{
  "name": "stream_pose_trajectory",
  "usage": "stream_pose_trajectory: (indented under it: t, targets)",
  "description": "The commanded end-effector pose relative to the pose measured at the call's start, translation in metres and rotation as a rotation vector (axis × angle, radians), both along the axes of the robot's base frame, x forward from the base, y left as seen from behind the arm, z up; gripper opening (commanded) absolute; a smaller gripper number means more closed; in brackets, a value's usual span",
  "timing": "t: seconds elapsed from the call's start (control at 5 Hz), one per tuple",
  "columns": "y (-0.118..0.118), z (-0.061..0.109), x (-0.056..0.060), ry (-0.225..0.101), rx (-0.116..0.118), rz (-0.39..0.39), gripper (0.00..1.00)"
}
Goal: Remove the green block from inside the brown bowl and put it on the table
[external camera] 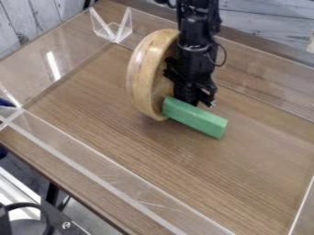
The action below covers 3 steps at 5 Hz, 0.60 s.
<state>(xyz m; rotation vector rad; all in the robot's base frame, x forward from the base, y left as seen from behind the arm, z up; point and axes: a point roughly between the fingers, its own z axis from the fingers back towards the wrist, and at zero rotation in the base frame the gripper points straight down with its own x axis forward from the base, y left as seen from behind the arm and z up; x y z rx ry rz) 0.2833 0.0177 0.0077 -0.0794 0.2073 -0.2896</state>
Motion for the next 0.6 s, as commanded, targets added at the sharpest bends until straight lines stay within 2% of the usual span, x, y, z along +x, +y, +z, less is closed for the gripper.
stream_pose_trajectory:
  t: [0.0,0.4]
  targets:
    - [-0.002,0.0,-0.015,0.073,-0.001,-0.011,0.0]
    - [-0.005,0.013,-0.011,0.063,0.0,-0.021,0.0]
